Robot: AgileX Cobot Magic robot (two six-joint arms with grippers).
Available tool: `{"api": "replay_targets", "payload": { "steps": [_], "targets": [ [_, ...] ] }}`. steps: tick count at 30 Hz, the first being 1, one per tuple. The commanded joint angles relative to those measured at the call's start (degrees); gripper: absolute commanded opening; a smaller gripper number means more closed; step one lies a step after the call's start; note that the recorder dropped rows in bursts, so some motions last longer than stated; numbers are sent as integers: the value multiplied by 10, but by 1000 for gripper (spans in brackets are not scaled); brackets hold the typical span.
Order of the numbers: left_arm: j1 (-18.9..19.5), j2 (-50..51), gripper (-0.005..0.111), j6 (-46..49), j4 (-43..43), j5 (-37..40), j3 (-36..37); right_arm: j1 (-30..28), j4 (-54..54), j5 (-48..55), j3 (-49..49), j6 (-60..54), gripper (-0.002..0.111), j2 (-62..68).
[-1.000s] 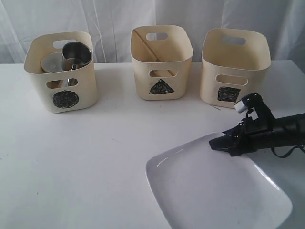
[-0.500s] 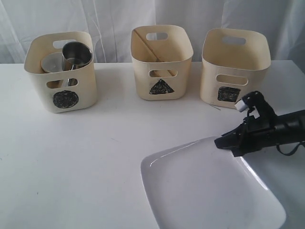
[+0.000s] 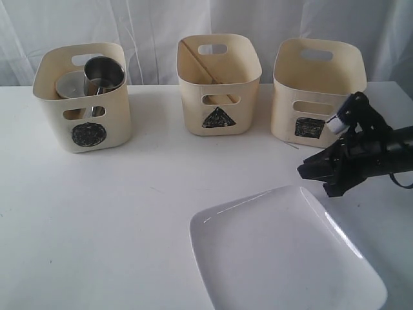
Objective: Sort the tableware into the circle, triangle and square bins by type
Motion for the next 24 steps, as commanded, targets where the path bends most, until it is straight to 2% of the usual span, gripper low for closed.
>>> {"api": "replay_targets", "payload": {
  "steps": [1, 9, 11, 17, 20, 24],
  "targets": [
    [2, -2, 0, -4, -5, 4, 3, 0, 4, -54, 1, 17, 47, 13],
    [2, -2, 0, -4, -5, 4, 3, 0, 4, 18, 1, -24, 48, 104],
    [2, -2, 0, -4, -5, 4, 3, 0, 4, 23, 1, -68, 48, 120],
    [2, -2, 0, -4, -5, 4, 3, 0, 19, 12, -5, -72, 44, 172],
    [2, -2, 0, -4, -5, 4, 3, 0, 4, 9, -14, -72, 31, 199],
    [2, -2, 0, -4, -5, 4, 3, 0, -99, 4, -19, -72, 0, 212]
  ]
}}
